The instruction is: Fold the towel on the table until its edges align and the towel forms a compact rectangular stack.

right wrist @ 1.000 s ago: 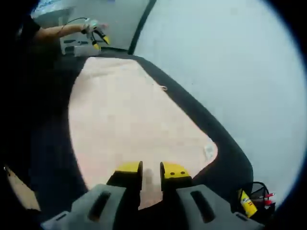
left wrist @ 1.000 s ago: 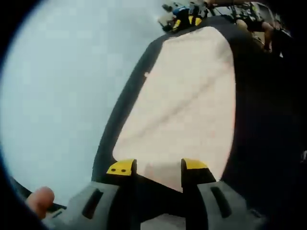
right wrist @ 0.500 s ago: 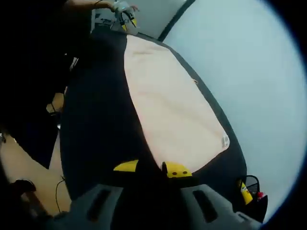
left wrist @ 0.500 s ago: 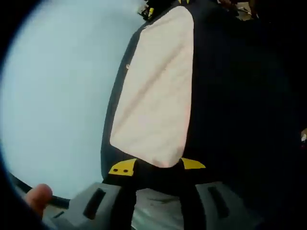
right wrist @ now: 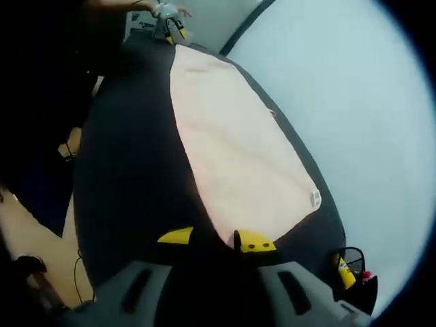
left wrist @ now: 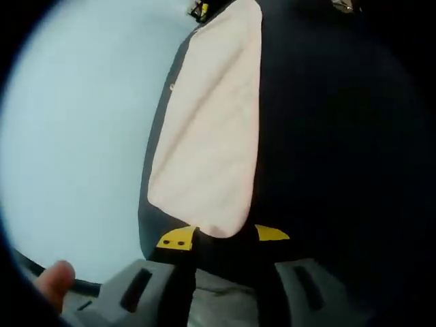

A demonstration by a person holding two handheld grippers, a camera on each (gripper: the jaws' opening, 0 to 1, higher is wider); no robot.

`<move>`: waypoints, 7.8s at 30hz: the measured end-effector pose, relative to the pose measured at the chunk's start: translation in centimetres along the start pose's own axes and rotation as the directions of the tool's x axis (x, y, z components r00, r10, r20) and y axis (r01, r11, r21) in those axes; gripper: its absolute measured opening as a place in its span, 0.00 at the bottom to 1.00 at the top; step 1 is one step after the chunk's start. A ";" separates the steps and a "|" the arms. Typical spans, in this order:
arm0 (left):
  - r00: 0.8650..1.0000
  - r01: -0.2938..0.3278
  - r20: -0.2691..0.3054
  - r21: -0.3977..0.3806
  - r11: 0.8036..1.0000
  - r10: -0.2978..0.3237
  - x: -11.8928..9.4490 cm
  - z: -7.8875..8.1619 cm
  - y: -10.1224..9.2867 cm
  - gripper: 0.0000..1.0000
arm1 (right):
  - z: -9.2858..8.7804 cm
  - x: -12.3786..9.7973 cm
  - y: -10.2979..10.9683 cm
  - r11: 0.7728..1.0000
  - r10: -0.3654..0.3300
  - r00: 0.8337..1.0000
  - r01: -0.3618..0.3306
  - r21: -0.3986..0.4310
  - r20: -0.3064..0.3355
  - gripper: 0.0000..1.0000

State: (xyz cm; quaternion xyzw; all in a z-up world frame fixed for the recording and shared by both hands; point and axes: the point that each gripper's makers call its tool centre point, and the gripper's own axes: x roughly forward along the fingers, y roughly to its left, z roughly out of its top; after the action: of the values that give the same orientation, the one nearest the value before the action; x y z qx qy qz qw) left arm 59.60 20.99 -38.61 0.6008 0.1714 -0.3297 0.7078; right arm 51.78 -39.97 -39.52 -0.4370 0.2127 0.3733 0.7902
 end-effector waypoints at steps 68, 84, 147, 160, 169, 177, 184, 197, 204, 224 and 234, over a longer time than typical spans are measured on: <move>0.994 -0.080 -0.075 -0.078 0.994 0.074 -13.8 1.7 -2.8 0.00 | 4.2 -10.6 1.1 0.996 -0.091 0.972 0.090 0.015 0.215 0.01; 0.983 0.003 -0.181 -0.031 1.000 -0.009 -4.0 0.2 9.2 0.00 | 5.2 -2.3 -12.4 0.987 -0.128 0.985 0.115 0.115 0.115 0.01; 0.997 0.031 0.074 -0.055 0.998 -0.027 0.0 1.9 1.7 0.30 | 0.2 3.7 -5.8 0.994 -0.105 0.994 0.105 -0.005 0.023 0.20; 1.000 0.002 0.030 -0.022 1.000 -0.001 2.3 1.4 1.2 0.18 | 0.0 5.5 -7.6 0.931 -0.316 0.949 0.307 -0.198 -0.016 0.10; 0.996 0.007 -0.090 0.044 0.999 -0.003 2.5 -0.8 0.5 0.01 | -0.9 3.0 -7.2 0.911 -0.345 0.938 0.327 -0.252 -0.033 0.00; 0.998 0.047 -0.053 0.051 0.998 -0.044 1.6 -0.6 -0.2 0.01 | -1.5 2.8 -5.3 0.956 -0.269 0.963 0.265 -0.124 -0.020 0.01; 0.999 0.043 0.031 -0.130 0.991 -0.039 -1.5 1.8 1.2 0.21 | 0.3 0.5 -3.5 0.970 -0.168 0.983 0.151 0.192 0.075 0.09; 0.950 0.056 -0.081 -0.905 0.421 -0.301 0.5 -4.6 8.1 0.19 | 1.9 0.4 -12.8 0.440 -0.166 0.986 0.098 0.893 -0.027 0.25; 0.907 0.092 -0.008 -0.972 0.217 -0.421 3.7 -3.5 3.4 0.19 | 1.0 3.4 -12.3 0.287 -0.081 0.994 0.088 0.954 -0.068 0.31; 0.853 0.196 0.110 -0.974 0.118 -0.510 4.4 0.3 -0.7 0.25 | -4.5 5.7 -10.0 0.063 0.048 0.982 0.181 0.981 -0.184 0.32; 0.858 0.243 0.178 -0.967 0.075 -0.483 4.9 2.4 -2.1 0.11 | -0.9 6.3 -7.4 -0.010 0.059 0.995 0.078 0.997 -0.078 0.20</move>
State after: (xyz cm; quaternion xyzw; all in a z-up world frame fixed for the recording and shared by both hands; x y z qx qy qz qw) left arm 61.35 17.22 -42.80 -0.0224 0.5501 -0.2511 0.7962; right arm 61.49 -40.76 -40.19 0.2355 0.4498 0.0843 0.8574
